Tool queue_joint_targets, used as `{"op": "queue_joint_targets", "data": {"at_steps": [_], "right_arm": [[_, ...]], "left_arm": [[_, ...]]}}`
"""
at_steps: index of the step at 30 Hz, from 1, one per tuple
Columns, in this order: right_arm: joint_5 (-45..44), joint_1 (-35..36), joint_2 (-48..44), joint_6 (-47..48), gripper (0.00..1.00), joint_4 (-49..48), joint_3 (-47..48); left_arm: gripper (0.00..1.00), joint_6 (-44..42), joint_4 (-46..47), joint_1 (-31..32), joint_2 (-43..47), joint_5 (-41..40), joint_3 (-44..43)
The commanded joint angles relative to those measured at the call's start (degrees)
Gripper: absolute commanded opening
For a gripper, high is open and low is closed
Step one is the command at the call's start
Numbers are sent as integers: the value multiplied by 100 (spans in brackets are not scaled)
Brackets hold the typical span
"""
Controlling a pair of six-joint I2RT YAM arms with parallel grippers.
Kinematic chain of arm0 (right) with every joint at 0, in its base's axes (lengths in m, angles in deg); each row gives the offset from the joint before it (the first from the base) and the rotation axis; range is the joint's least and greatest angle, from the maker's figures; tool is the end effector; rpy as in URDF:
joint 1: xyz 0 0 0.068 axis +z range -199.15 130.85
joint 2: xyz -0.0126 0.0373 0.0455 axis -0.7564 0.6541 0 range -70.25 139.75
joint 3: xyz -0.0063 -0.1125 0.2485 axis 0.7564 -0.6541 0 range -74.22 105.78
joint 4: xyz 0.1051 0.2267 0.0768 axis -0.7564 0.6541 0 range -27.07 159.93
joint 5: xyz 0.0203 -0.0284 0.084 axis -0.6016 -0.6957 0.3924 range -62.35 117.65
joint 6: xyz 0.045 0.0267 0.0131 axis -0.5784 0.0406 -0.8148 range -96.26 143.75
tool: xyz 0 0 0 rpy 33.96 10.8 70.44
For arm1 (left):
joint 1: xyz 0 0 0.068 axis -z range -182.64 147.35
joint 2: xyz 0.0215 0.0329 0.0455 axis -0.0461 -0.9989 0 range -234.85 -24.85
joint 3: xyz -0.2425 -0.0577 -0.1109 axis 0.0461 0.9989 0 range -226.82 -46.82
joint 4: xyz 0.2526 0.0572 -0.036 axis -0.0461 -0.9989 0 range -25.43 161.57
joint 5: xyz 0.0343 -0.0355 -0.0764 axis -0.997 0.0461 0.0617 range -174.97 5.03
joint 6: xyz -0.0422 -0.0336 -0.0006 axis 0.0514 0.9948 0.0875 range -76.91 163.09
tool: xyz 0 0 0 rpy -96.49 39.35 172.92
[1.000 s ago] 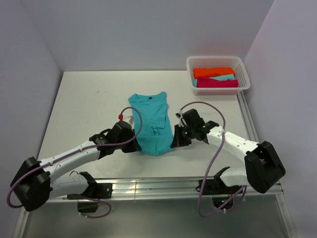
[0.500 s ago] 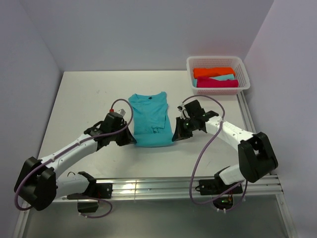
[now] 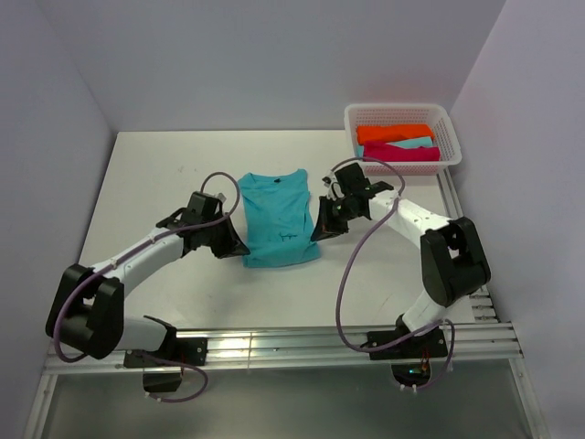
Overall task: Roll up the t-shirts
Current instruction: Roll the tshirt
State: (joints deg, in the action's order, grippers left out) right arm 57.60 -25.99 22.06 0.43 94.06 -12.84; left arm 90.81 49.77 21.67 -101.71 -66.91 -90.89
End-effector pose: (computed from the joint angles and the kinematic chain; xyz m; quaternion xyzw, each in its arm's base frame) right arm 0.2879 0.1424 0.2102 -0.0611 0.9376 0.3224 0.1153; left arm 0.2333 -0.1176 0.2004 -0.1441 0.9309 -0.2976 0.1551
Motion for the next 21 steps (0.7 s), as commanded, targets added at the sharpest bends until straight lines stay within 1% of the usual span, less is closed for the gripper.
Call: {"op": "queue_joint_targets", "data": {"at_steps": [1,4,10,21], "right_arm": [[151,-144,199,108,0,68,374],[151,-215,375,142,0,77,593],[230,-329,700,160,0,68,857],[265,-435,1288,160,0,77,1349]], "left_arm": [[0,-9,220,-172,-144,399,-268],[0,-17,299,-365,-337,470,-461],[0,-132,229,-541,-908,645,-944],[0,-141,255,-761,-1648,848,-1367]]}}
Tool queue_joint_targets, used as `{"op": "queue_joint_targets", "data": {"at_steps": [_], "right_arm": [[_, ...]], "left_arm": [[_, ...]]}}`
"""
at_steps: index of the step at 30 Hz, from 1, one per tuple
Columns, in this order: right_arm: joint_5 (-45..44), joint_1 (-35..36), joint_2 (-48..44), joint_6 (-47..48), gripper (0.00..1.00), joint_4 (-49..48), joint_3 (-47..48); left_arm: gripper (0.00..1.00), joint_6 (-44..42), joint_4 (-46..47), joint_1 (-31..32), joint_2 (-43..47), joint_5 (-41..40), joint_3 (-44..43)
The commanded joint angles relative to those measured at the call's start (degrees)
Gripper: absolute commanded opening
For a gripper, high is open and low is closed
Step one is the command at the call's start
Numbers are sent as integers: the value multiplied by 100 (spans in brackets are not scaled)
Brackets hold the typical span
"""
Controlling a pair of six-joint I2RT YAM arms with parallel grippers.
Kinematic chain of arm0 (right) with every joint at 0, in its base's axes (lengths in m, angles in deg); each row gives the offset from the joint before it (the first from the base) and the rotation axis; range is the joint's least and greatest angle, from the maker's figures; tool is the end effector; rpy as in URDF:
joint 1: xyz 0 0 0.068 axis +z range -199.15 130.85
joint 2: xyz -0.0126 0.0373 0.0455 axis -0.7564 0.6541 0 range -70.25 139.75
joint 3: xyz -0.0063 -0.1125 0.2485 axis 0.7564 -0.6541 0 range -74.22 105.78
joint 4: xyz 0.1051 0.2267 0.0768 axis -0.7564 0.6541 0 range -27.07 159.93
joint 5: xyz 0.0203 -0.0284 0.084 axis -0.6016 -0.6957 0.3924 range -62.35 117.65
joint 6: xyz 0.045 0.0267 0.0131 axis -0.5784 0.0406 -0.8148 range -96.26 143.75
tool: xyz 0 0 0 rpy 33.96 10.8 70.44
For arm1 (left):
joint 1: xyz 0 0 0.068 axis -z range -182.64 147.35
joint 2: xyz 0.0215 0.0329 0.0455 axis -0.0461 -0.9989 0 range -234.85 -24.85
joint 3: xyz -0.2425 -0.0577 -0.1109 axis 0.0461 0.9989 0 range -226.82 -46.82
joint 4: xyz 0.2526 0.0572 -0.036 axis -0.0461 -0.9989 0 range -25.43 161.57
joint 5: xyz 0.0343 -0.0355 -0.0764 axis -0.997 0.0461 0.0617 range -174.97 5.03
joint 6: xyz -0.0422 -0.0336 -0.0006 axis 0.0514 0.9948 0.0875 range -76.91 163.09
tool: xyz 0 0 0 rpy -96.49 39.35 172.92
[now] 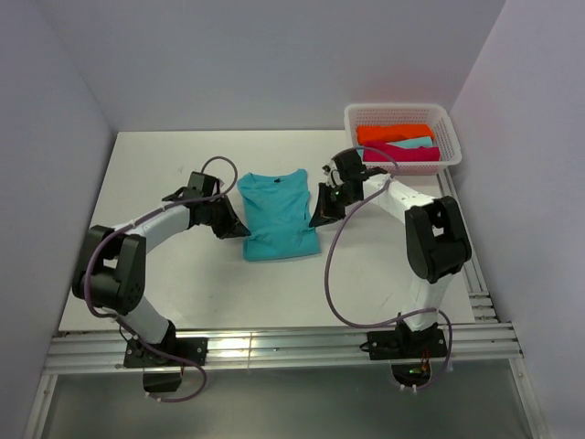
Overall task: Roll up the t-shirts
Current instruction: Roll the tshirt
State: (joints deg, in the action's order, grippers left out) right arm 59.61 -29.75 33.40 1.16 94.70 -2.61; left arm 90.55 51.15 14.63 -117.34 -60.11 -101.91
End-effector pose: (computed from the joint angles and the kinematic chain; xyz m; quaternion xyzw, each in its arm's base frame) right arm 0.3407 0.1399 0.1974 -0.0363 0.9377 0.3284 0.1072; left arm 0.3004 -0.1092 0.1861 -0.1868 0.9214 -0.3196 0.1179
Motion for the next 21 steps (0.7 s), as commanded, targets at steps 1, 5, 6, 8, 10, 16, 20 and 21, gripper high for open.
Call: {"op": "queue_joint_targets", "data": {"at_steps": [1,5,6,8,10,16,20,21], "right_arm": [[73,-59,181,97,0,-4,362],[108,-68,339,62,0,-83,450],[82,-68,409,70,0,-66,476],[64,-77,480,53,0,-92,546],[99,-77,559,18,0,-170,581],[81,-85,805,-44,7,-197,889],[82,-85,779,-70,45,-189,1003],[64,-94,735,-79,48,-206,1030]], "left_arm": [[0,-132,118,-84,-172,168,-300],[0,-141,179,-172,-322,133,-327],[0,-123,231,-198,-340,150,-309],[0,-123,293,-260,-436,203,-283],[0,-228,232,-278,-568,186,-388],[6,-404,83,-295,-788,89,-643],[34,-413,-58,-304,-780,-34,-845],[37,-431,-110,-304,-727,-78,-950]]}}
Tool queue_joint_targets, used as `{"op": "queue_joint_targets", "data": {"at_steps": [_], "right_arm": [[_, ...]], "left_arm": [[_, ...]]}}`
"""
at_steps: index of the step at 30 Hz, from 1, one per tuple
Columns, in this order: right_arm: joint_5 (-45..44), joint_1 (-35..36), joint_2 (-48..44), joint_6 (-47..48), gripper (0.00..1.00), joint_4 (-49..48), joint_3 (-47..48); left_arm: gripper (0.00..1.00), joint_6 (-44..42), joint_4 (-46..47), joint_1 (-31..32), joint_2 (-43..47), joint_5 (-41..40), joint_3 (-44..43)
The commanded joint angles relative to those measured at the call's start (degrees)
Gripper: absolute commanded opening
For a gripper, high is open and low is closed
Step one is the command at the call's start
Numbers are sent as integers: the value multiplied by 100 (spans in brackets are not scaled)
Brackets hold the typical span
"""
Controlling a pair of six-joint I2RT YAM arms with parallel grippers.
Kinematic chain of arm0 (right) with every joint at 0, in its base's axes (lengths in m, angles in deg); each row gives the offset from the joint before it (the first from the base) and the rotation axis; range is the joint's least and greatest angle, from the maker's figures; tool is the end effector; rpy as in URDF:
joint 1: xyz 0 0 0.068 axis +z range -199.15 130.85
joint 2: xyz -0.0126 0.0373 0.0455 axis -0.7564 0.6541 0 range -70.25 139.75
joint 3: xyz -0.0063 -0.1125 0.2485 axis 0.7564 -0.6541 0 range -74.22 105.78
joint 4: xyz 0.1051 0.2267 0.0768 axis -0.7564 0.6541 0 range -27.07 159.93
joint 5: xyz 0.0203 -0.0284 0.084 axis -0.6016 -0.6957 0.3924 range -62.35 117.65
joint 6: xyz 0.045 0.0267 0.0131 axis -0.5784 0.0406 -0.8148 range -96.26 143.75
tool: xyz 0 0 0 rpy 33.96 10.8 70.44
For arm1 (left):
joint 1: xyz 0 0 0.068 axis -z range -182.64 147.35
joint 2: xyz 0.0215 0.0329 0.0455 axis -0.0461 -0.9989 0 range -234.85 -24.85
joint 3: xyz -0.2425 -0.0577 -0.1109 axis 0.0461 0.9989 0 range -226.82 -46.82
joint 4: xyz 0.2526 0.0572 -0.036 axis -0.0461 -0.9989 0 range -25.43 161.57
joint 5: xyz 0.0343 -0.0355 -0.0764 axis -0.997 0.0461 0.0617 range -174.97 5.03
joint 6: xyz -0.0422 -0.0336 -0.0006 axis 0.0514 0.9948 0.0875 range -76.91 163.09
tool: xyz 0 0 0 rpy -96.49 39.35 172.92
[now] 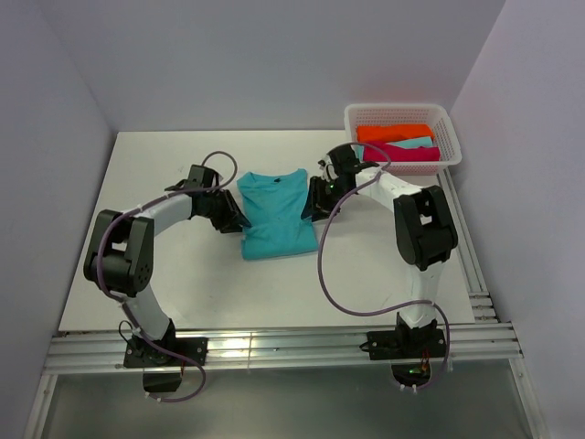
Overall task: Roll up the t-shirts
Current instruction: Roll the tshirt
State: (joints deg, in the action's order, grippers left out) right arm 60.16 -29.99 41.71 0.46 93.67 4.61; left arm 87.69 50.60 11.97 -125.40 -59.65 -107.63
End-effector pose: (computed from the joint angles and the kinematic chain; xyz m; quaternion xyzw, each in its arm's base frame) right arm 0.3739 0.1501 0.1813 -0.0296 0.9369 0.3327 0.1035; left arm 0.3321 -0.1024 0.1699 -0.1907 0.9262 -0.3062 0.1098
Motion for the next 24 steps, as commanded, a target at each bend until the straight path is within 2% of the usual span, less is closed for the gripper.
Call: {"op": "queue_joint_targets", "data": {"at_steps": [1,4,7,9,10,11,12,13,17,21,24], "right_arm": [[-8,-61,-139,-18,48,-112,326],[-113,-96,-464,-79,50,-209,291],[-219,-123,-798,-36,50,-139,317],[-202,-131,-948,8,48,27,326],[-149,-114,-1000,9,43,54,300],[-70,-123,-1079,9,33,81,256],[-26,-123,-1097,-18,11,159,160],[140,-114,-1124,-44,1,160,90],[273,78,-1238,-194,0,125,-218],[545,404,-1116,-421,0,-23,-350],[984,553,-914,-728,0,-409,-525]], "left_arm": [[48,-171,-161,-37,97,-150,-439],[62,-320,-459,-37,185,-334,-729],[69,-539,-732,-37,369,-684,-1002],[70,-688,-1022,-37,544,-844,-1133],[70,-742,-1110,-37,606,-914,-1152],[69,-777,-1154,-29,677,-898,-1152],[68,-838,-1242,-20,790,-854,-1134],[66,-839,-1277,-2,826,-801,-1125],[63,-664,-1278,331,985,-511,-915],[58,-251,-831,910,1160,-283,-485],[55,-40,-453,1114,1126,-11,-186]]}}
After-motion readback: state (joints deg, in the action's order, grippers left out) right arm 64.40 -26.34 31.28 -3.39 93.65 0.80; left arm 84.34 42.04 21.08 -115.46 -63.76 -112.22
